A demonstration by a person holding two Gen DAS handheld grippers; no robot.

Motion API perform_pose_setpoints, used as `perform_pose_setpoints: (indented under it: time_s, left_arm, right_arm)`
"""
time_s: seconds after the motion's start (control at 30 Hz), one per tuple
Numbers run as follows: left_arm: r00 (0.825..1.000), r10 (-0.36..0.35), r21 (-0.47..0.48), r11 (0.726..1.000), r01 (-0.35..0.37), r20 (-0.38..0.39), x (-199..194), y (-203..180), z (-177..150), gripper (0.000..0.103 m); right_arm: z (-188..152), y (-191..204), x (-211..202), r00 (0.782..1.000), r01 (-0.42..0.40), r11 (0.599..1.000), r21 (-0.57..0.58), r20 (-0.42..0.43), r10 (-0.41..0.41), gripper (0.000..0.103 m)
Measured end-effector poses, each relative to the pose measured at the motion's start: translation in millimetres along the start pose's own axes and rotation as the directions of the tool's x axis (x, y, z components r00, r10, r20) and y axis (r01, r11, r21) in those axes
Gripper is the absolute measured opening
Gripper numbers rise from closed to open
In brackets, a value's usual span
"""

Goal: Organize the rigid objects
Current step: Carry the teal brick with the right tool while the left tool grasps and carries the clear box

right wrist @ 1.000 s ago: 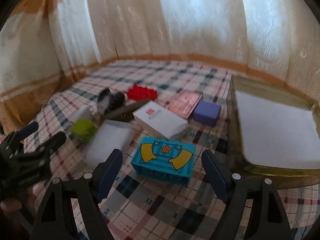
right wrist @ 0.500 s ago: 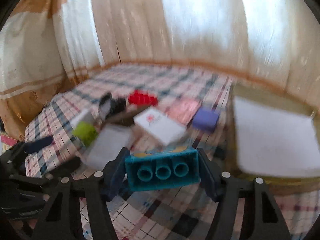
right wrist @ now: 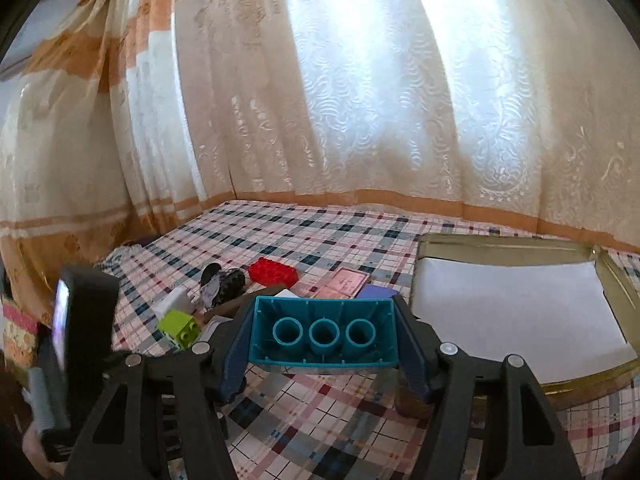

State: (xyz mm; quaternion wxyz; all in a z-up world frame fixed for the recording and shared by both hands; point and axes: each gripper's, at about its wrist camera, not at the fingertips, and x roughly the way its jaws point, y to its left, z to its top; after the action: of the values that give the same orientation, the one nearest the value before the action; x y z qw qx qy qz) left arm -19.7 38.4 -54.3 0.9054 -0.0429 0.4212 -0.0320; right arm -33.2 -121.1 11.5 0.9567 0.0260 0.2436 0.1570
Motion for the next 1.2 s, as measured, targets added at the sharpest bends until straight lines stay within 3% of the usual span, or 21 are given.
perform_pose_setpoints:
  time_s: [0.03, 0.23, 0.3, 0.43, 0.6, 0.77, 0.93, 1.2]
  left_arm:
    - [1.0, 0.005, -0.003, 1.0, -0.005, 0.004, 0.8, -0.1, 1.6, 0.055]
    - [0.998, -0.052, -0.046, 0.998, 0.053, 0.021, -2.4, 11.2, 2.6, 0.054]
    - [0.996, -0.065, -0.049, 0.996, 0.068, 0.061, -7.9, 13.6, 2.7, 0.054]
    - [0.986, -0.027, -0.005, 1.0, 0.028, 0.164, -29.8, 8.4, 2.4, 0.054]
    - [0.971, -0.054, 0.036, 0.998, 0.047, 0.232, -51.8, -0.7, 10.8, 0.054]
    - [0.959, -0.109, 0.092, 0.992, 0.088, 0.263, -62.3, -25.5, 20.3, 0.054]
    - [0.942, -0.164, 0.154, 0.98, 0.123, 0.291, -63.3, -62.7, 31.4, 0.054]
    - [0.926, -0.275, 0.268, 0.941, 0.204, 0.26, -44.0, -145.4, 50.2, 0.054]
  right_arm:
    - [0.1, -3.0, 1.2, 1.0, 0.001, 1.0, 0.015, -0.004, -0.001, 0.066]
    - [1.7, -24.2, -0.4, 1.0, 0.014, 0.994, 0.105, 0.007, -0.015, 0.066]
    - [3.1, -27.1, -3.8, 0.999, 0.029, 0.994, 0.109, 0.025, -0.032, 0.066]
    - [6.2, -32.3, -13.3, 0.995, 0.066, 0.992, 0.106, 0.072, -0.074, 0.066]
    - [12.0, -42.6, -27.8, 0.982, 0.124, 0.987, 0.104, 0.133, -0.137, 0.066]
    - [15.2, -71.6, -41.9, 0.96, 0.204, 0.97, 0.132, 0.165, -0.225, 0.066]
    - [10.9, -115.6, -57.3, 0.92, 0.337, 0.931, 0.138, 0.162, -0.357, 0.066]
    - [4.3, -177.3, -66.4, 0.859, 0.486, 0.86, 0.155, 0.1, -0.503, 0.066]
